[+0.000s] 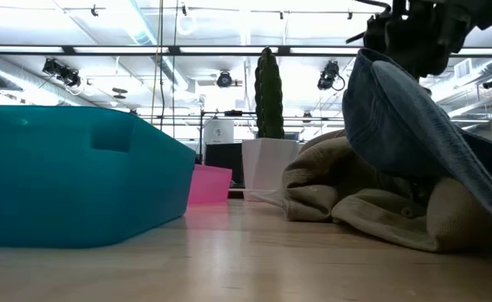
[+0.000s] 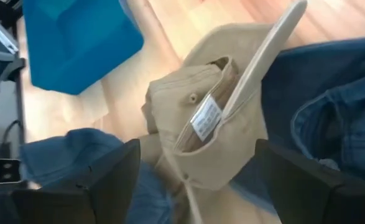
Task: Pick & Place hat
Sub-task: Put the middle brown cap into the blue bin
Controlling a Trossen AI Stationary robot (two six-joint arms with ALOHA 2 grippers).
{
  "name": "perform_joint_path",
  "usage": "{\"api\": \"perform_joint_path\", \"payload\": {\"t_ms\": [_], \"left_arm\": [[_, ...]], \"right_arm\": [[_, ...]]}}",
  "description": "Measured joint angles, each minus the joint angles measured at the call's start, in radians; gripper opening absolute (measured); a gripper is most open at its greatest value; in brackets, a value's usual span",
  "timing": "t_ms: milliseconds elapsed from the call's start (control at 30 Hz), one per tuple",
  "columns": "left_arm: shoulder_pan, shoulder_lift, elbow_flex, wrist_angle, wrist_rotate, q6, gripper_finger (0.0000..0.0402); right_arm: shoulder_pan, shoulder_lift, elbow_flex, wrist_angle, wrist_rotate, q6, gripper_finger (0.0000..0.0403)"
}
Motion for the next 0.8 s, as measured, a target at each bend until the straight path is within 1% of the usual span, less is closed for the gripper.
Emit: {"api": "perform_joint_path", "payload": {"t_ms": [100, 233, 333, 567, 667, 800], "left_arm": [[0.0, 0.0, 0.0, 0.0, 0.0, 0.0, 0.0284], [0.0, 0.0, 0.0, 0.0, 0.0, -0.002, 0.0284], [0.0, 0.0, 0.0, 0.0, 0.0, -0.006, 0.0284], [0.0, 0.0, 0.0, 0.0, 0.0, -0.022, 0.0284], [0.0, 0.0, 0.0, 0.0, 0.0, -0.027, 0.0284], [0.0, 0.0, 0.0, 0.001, 0.0, -0.027, 0.0284]], "right_arm": [[0.022, 0.0, -0.016, 0.014, 0.039, -0.028, 0.0317], [0.053, 0.0, -0.032, 0.017, 0.117, -0.096, 0.0317], [0.063, 0.0, -0.053, 0.053, 0.121, -0.127, 0.0317], [0.075, 0.011, -0.133, 0.204, 0.121, -0.14, 0.0317], [0.071, 0.032, -0.157, 0.262, 0.122, -0.12, 0.0317], [0.058, 0.079, -0.16, 0.288, 0.132, -0.074, 0.0317]]}}
